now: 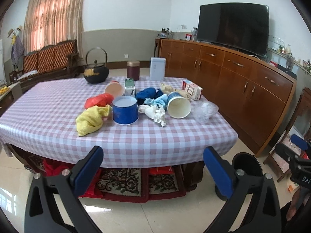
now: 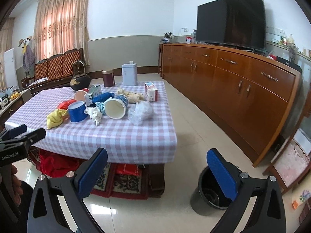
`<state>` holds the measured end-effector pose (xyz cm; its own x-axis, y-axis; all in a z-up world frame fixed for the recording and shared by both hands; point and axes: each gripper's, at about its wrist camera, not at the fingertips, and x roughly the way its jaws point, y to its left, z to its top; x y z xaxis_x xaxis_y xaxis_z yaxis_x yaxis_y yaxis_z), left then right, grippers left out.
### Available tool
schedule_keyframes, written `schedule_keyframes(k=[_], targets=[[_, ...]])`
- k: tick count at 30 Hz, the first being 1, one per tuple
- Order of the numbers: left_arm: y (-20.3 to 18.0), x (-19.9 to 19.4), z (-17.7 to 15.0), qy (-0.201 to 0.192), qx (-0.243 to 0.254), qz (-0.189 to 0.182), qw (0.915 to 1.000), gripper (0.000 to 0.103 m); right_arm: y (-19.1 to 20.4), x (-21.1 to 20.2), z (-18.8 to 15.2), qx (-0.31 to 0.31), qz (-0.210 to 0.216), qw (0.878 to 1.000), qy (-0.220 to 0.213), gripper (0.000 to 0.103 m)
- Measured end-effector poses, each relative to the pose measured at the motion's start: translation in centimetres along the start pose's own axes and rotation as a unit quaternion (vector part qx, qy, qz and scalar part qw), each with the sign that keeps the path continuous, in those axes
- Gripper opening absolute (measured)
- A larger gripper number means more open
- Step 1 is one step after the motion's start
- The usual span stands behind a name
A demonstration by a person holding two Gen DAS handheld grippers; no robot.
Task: Collect trash
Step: 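Grasp the white tissue with the left tool while the right tool grasps the clear plastic bag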
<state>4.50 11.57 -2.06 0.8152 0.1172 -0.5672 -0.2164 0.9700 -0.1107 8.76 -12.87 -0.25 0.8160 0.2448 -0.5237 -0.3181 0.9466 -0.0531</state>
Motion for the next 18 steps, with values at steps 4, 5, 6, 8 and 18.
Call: schedule_keyframes(k=[4,5,6,8,18], targets=[[0.1,2.1,0.8,0.002,0.0,-0.003,1.0,0.09,0.6,3.3,1.2,-0.011,0.011,1.0,0.004,0.091],[0.1,3.0,1.2,0.003,-0.004,-0.005,1.0,0.089,0.7,4.2,1.5,-0.015,0.013,1.0,0.007,0.086],[0.2,3.7,1.5,0.003,-0.005,-0.005,1.0,0.088,0.8,4.8,1.8,-0.017,0.015,1.0,0.009,0.085],[0.2,5.7,2.1,0.009,-0.011,-0.004,0.9999,0.088,0.9,6.8,2.4,-0.022,0.021,0.999,0.01,0.085],[-0.9,14.5,3.8,0.044,-0.013,0.001,0.999,0.08,0.1,16.7,4.4,-0.021,0.056,0.997,0.041,0.064]])
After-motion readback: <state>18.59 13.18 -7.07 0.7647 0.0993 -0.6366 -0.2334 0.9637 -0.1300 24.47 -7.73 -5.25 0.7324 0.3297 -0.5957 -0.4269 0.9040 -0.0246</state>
